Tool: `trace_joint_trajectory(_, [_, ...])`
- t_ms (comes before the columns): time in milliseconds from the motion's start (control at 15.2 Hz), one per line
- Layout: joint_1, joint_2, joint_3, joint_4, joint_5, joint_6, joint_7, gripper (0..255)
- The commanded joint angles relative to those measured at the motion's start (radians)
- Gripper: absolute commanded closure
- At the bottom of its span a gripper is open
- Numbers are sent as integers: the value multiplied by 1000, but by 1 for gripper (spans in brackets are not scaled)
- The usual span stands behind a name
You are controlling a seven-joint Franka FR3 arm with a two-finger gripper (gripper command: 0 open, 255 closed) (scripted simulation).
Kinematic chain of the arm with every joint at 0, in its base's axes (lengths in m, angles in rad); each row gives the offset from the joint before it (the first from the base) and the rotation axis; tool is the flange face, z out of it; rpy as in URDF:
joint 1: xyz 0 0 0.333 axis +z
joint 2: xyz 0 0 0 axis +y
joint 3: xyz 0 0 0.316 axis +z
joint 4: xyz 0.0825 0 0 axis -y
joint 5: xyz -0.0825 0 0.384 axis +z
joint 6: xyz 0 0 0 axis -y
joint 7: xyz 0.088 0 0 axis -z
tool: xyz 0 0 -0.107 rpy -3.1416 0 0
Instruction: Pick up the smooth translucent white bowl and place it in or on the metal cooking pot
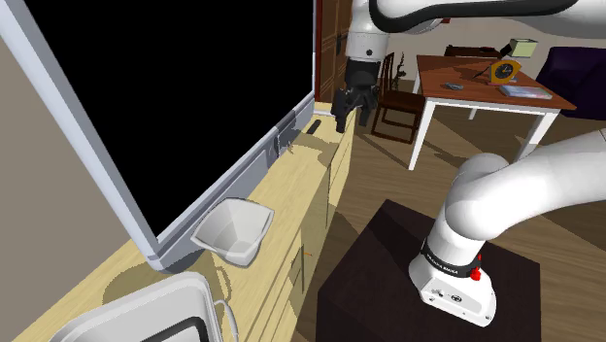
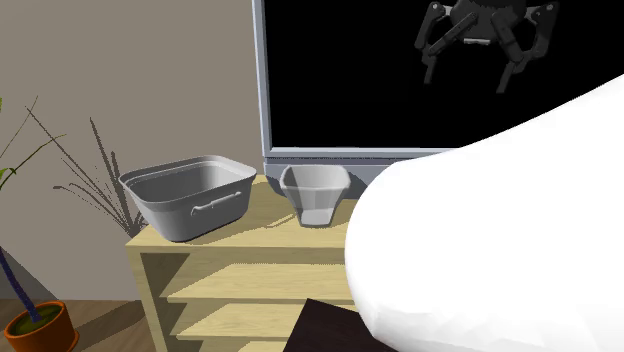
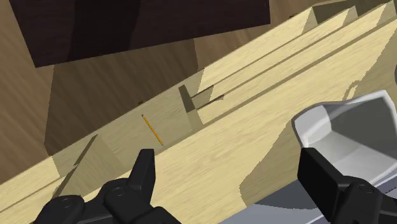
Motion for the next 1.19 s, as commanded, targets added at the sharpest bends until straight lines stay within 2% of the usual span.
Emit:
trace_joint_trajectory(0, [0,0,0,0,0,0,0,0])
trace_joint_trajectory(528, [75,261,-4,8,69,239,-128,0])
trace_joint_trajectory(1122, [158,590,7,122,170,433,-289,0])
